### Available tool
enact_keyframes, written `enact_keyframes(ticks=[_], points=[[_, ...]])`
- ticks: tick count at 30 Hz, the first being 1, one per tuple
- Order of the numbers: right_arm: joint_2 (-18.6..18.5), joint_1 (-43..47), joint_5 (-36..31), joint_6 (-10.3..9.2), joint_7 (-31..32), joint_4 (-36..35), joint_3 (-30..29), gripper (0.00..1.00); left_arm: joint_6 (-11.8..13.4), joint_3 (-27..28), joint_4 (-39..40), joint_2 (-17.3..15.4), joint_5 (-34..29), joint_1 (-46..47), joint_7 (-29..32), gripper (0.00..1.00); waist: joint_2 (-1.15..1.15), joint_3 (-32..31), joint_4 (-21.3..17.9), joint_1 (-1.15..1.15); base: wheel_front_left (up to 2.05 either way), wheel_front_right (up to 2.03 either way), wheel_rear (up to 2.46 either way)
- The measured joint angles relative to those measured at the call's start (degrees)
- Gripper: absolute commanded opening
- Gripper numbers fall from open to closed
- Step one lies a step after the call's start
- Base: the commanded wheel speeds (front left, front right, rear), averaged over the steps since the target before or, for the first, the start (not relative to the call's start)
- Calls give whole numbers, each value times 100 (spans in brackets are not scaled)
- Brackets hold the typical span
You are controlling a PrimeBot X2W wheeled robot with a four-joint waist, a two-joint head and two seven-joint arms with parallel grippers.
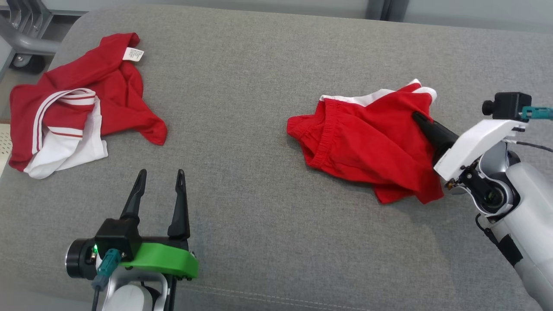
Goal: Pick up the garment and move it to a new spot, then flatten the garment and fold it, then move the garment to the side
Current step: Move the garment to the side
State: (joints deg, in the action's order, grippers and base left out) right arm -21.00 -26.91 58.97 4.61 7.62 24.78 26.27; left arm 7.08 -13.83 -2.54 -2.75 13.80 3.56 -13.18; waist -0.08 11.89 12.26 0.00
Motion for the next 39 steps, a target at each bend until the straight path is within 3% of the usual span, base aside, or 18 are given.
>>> enact_keyframes(ticks=[5, 10, 19, 25, 29, 36, 39], points=[[-186, -222, -45, 96, 260, -338, 96, 0, 0, 55, -30, 3, 34, -1, -7, 100, 0, -51, -67, 0, 0, 0, 0], [-692, -439, 91, 55, 277, -227, -471, 0, 0, 45, 42, 4, 58, -1, -7, 100, 0, -10, -147, 0, 0, 0, 0], [-1194, -69, 413, -383, 386, 485, -1050, 0, 0, -169, 182, 5, 3, 10, 7, 100, 0, 327, -166, 0, 0, 0, 0], [-1500, -280, 480, -639, 235, 617, -1558, 0, 0, -168, 337, 5, -125, 159, 83, 100, 0, 636, -172, 0, 0, 0, 0], [-1488, -583, 733, -712, 92, 623, -1870, 0, 0, -197, 344, 7, -168, 286, 87, 100, 0, 832, -201, 0, 0, 0, 0], [-793, -726, 1415, -455, 241, 433, -1935, 0, 0, -281, 288, 16, -167, 363, 83, 100, 0, 933, -287, 0, 0, 0, 0], [-933, -794, 1449, -482, 336, 433, -1976, 0, 0, -289, 301, 16, -167, 366, 89, 100, 0, 989, -319, 0, 0, 0, 0]])
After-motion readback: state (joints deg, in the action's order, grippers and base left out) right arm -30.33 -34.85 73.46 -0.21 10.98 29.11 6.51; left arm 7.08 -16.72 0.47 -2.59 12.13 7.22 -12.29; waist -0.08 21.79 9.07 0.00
